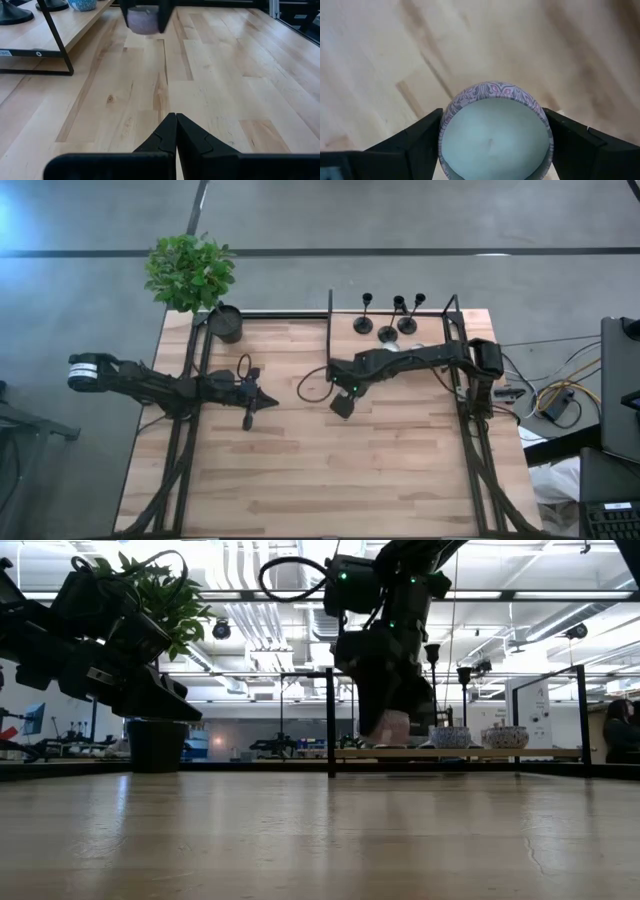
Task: Pick & Place candle stick holders
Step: Put the pink scented candle on the shelf
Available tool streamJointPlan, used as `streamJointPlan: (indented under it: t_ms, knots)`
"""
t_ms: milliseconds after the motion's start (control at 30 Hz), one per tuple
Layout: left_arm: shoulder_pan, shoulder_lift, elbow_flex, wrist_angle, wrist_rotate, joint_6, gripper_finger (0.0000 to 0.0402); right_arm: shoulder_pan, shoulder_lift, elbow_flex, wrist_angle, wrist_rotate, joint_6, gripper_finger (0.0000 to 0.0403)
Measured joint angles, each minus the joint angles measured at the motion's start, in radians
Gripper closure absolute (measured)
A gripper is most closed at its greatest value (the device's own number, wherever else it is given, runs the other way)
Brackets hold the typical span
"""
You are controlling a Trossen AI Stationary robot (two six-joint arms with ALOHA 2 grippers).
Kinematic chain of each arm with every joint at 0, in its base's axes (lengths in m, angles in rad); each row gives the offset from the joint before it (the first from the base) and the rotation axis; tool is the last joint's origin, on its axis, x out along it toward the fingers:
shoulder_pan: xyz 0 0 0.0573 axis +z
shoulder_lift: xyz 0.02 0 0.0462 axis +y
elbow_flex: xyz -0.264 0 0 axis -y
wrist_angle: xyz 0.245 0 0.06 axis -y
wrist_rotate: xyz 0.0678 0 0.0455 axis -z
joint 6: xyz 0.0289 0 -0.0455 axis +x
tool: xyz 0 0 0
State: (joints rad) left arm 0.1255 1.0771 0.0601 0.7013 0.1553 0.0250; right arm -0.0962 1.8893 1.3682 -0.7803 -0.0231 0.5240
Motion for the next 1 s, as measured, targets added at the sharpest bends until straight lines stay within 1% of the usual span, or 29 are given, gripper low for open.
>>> streamJointPlan:
  t_ms: [200, 300, 467, 800, 1000]
  knots:
    - [0.000, 0.000, 0.000, 0.000, 0.000, -0.002, 0.0392, -0.067, -0.016, 0.020, -0.067, -0.008, -0.011, 0.0112]
    - [0.000, 0.000, 0.000, 0.000, 0.000, -0.002, 0.0392, -0.092, -0.018, 0.048, -0.102, -0.029, -0.069, 0.0112]
    - [0.000, 0.000, 0.000, 0.000, 0.000, -0.007, 0.0392, -0.120, -0.018, 0.081, -0.135, -0.029, -0.148, 0.0112]
    - [0.000, 0.000, 0.000, 0.001, 0.000, -0.012, 0.0392, -0.184, -0.018, 0.085, -0.136, -0.029, -0.224, 0.0112]
    - [0.000, 0.000, 0.000, 0.001, 0.000, -0.012, 0.0392, -0.227, -0.018, 0.085, -0.136, -0.029, -0.240, 0.0112]
